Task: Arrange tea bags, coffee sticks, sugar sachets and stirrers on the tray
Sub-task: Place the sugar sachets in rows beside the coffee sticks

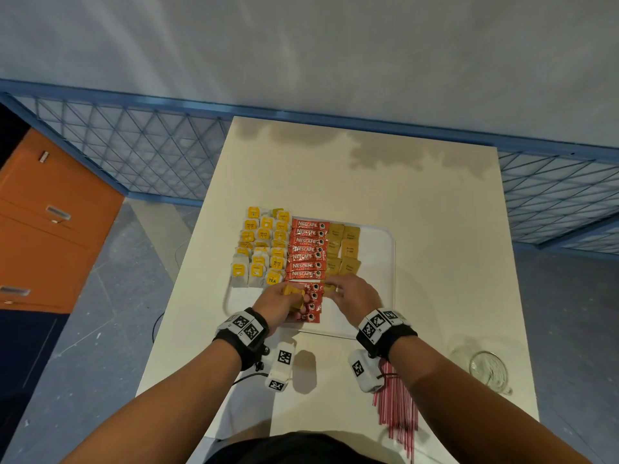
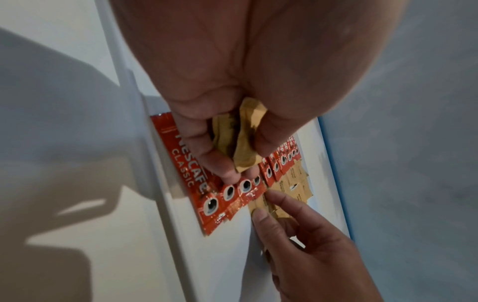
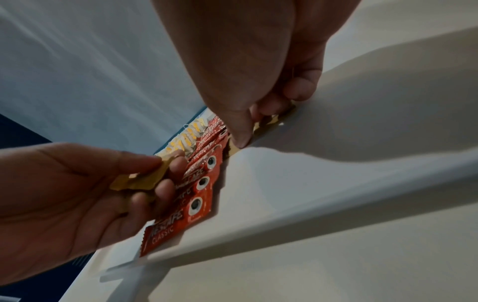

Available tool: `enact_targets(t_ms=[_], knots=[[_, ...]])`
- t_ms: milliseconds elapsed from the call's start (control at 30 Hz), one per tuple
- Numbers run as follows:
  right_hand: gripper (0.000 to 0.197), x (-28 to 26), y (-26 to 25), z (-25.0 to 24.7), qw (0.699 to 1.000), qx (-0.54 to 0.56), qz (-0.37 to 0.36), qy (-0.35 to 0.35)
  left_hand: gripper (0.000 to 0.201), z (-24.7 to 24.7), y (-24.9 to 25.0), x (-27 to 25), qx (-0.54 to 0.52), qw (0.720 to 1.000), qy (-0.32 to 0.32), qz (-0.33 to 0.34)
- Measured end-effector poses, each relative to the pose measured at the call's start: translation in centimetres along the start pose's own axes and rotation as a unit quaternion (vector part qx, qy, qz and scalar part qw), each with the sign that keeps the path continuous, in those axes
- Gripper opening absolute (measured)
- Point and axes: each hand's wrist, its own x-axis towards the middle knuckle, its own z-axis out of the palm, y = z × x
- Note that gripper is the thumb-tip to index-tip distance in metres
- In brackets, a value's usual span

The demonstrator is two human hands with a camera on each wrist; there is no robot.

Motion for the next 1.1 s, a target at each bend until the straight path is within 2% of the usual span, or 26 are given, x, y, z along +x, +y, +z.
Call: enact_targets(t_ms=[367,600,767,1100], knots=[[0.03,-0.1,0.5,0.2,1.0,-0.015,0.002,-0.016,0.02,-0.1,0.4,0.5,0.016,1.0,0.002,0.007],[0.026,-0.6,0.2,0.2,1.0,0.014,0.008,0.004,0.021,-0.7,0.5,0.0,0.048,0.999,-0.014,0.005],[0.025,-1.0,0.1,0.2,1.0,0.019,0.003,0.016,0.018,-1.7,-0.6,-0.3,0.055,0.997,-0.043,-0.03],[0.023,-1.1,0.2,0.3,0.999,0.026,0.019,0.016,0.021,-1.4,0.2,0.3,0.054,0.998,-0.032,-0.023]])
